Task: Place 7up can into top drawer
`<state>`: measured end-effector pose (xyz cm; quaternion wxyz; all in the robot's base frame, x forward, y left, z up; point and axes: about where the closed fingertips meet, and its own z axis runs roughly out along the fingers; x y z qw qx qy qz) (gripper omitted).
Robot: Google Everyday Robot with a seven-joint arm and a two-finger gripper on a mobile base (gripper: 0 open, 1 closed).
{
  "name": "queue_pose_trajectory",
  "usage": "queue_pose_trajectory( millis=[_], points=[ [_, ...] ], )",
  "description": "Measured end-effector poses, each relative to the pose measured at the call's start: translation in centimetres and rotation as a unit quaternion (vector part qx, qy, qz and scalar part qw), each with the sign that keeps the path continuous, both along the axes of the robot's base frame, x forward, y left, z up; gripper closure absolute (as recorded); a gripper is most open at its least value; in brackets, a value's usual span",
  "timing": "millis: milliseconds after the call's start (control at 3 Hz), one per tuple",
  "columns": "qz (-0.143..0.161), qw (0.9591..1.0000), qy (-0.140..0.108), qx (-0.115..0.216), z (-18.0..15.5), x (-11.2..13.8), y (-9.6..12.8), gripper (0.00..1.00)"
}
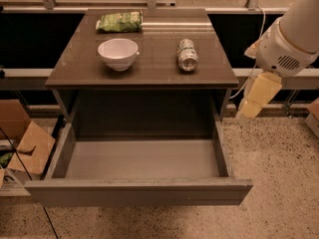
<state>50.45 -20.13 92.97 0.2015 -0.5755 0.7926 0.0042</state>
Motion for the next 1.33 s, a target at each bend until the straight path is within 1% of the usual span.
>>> queue_pose_trajectory(
  millis=[333,667,1000,1333],
  points=[
    [0.000,1.0000,-0.001,0.001,-0.2,0.3,0.1,0.00],
    [-0.020,0.9995,-0.011,0.022,-0.5,0.9,0.3,0.00],
    [-0.050,0.9960,-0.034,0.066,-1.0,3.7,1.6,0.00],
    [-0.071,0.9881,-0.073,0.115,-0.8,8.1,3.0,0.00]
  ],
)
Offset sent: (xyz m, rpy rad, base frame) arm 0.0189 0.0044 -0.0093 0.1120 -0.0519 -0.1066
